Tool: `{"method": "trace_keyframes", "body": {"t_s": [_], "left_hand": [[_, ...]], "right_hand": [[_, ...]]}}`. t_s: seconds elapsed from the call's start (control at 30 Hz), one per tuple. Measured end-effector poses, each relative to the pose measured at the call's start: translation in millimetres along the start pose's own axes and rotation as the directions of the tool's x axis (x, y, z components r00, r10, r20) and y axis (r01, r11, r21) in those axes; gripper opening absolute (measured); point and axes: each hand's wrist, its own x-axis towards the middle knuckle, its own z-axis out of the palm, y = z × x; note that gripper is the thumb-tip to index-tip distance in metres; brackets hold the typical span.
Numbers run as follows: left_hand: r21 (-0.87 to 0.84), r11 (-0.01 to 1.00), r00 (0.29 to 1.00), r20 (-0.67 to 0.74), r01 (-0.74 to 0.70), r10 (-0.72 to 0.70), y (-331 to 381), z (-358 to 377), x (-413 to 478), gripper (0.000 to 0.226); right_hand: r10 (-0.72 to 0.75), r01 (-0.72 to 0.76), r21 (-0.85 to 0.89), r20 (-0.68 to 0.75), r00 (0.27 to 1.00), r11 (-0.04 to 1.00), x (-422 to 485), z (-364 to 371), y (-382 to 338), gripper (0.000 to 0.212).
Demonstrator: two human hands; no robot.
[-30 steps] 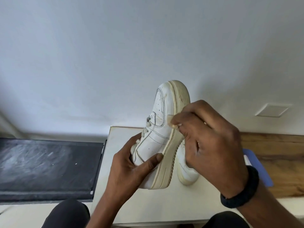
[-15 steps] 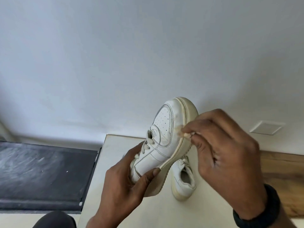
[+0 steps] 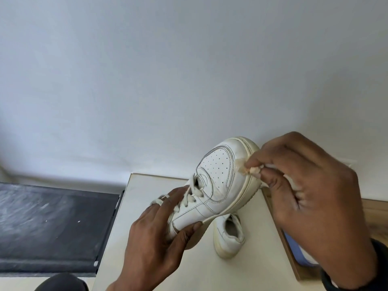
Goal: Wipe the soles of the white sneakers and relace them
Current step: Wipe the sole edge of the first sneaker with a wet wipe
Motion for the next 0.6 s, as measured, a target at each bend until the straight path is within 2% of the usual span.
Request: {"method": "trace_keyframes", "body": {"t_s": [0.27,0.37,0.47,0.6], "left_hand": [[0.092,0.993,0.996,0.057,-0.071,0.065,-6,3,0,0.062],[0.090,0.992,0.995,0.055,-0.089,0.084,-9,2,1,0.061],[0.112,0.989,0.993,0.071,-0.097,0.089,-12,3,1,0.059],[0.111,0.988,0.991,0.096,-0.103,0.092,-15,5,0,0.061]], "right_hand": [[0.135,-0.136,0.021,0.053,0.989,0.990,13,-1,27,0.009],[0.064,-0.071,0.071,0.092,0.994,0.995,11,-7,20,0.010],[-0.020,-0.006,0.135,0.194,0.981,0.991,7,-8,13,0.012],[0.056,-0.068,0.091,0.131,0.990,0.994,7,-2,24,0.009]]}}
